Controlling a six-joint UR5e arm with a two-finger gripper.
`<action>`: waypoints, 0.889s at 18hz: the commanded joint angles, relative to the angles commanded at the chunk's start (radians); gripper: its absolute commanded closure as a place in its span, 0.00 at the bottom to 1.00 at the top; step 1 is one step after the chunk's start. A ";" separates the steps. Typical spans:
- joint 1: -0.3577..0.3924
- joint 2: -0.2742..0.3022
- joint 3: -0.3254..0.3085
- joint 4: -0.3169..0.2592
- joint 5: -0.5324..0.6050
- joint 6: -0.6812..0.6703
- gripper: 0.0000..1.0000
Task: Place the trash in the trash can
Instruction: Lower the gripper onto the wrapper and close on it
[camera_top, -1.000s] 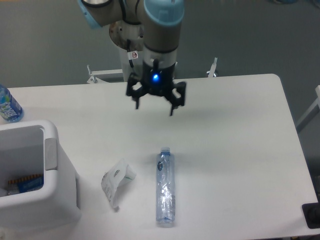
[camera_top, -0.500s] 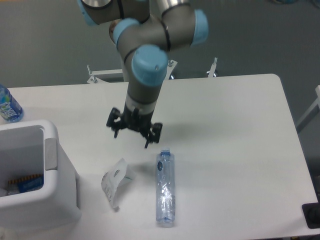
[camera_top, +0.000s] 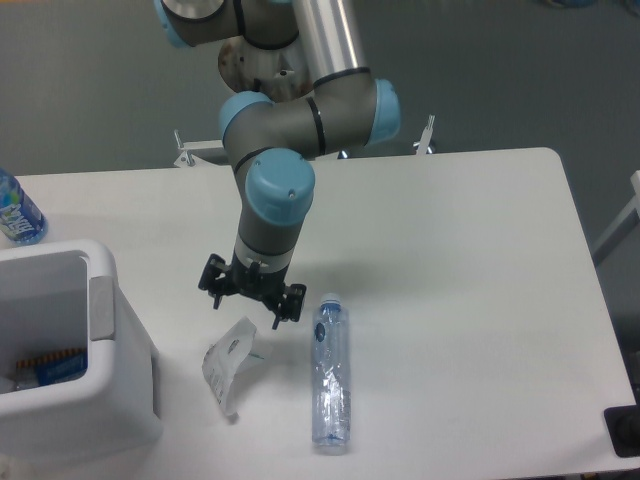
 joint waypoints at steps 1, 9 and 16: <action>-0.006 -0.011 0.008 0.002 0.000 -0.015 0.00; -0.034 -0.069 0.042 0.009 0.008 -0.051 0.14; -0.037 -0.065 0.034 0.011 0.081 -0.049 0.63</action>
